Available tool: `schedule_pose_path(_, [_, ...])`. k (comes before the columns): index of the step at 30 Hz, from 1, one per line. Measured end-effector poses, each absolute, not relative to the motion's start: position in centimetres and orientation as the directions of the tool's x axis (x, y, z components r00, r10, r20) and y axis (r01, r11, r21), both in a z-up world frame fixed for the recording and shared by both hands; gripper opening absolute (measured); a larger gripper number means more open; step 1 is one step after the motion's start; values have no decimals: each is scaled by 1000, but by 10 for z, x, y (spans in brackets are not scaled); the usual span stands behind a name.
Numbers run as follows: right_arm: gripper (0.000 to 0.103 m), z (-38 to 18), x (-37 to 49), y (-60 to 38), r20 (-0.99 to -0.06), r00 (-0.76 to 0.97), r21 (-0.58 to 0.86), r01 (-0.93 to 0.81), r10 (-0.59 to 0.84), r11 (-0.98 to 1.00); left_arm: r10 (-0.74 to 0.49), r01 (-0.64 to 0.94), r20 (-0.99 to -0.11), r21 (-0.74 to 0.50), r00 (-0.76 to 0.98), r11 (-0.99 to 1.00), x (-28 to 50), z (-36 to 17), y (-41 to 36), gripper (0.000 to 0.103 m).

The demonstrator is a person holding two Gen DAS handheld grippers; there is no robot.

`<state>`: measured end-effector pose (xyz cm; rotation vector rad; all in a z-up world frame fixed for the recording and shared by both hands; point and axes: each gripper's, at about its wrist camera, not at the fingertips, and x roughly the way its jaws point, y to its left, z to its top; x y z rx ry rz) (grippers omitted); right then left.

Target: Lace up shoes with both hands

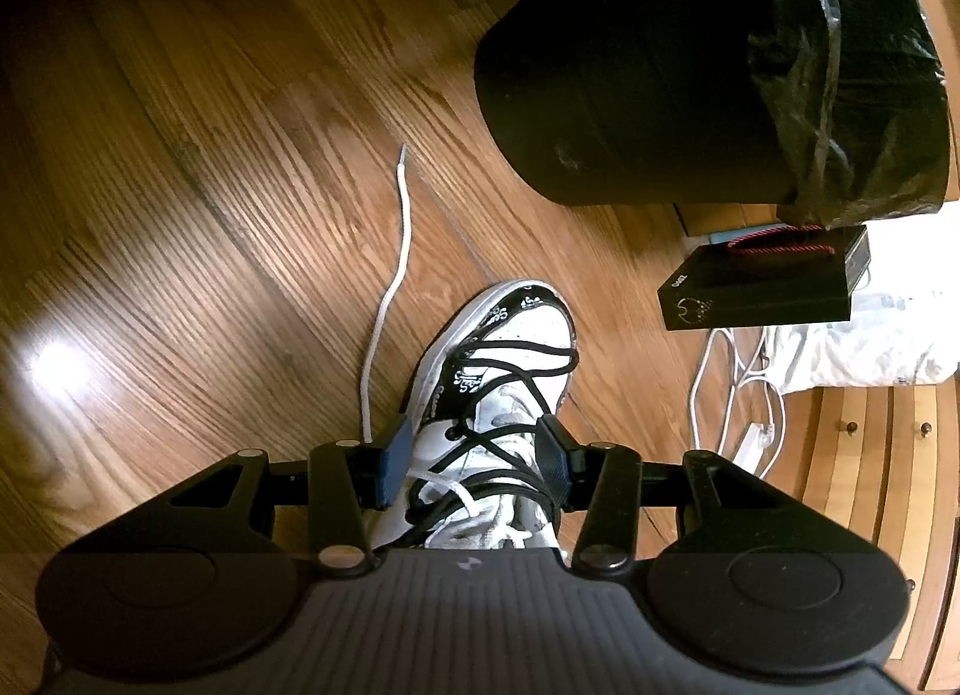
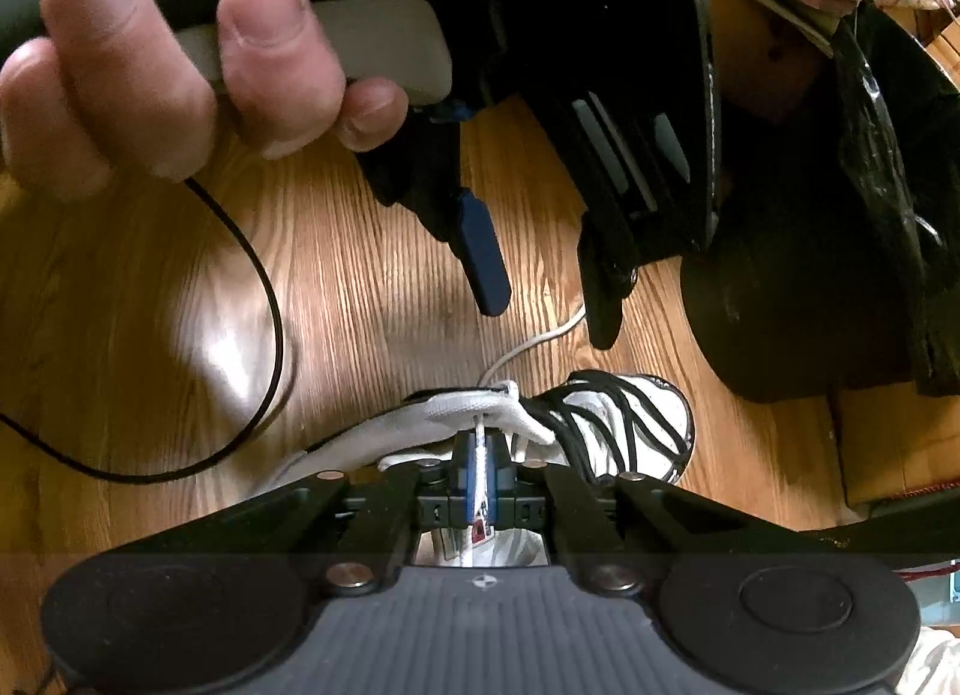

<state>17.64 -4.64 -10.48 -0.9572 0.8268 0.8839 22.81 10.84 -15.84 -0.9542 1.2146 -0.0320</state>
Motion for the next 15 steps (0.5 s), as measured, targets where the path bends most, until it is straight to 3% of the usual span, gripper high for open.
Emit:
schedule_pose_path(8, [5,-103,178,-48,-885,384,-297,-902,264,314,-495,-456,-773,-634,397,624,228,-159,109,48])
schedule_pose_path(15, [5,-103,165,-47,-864,441,-394,-893,242,218,-494,-457,-775,-632,395,626,229,-159,109,48])
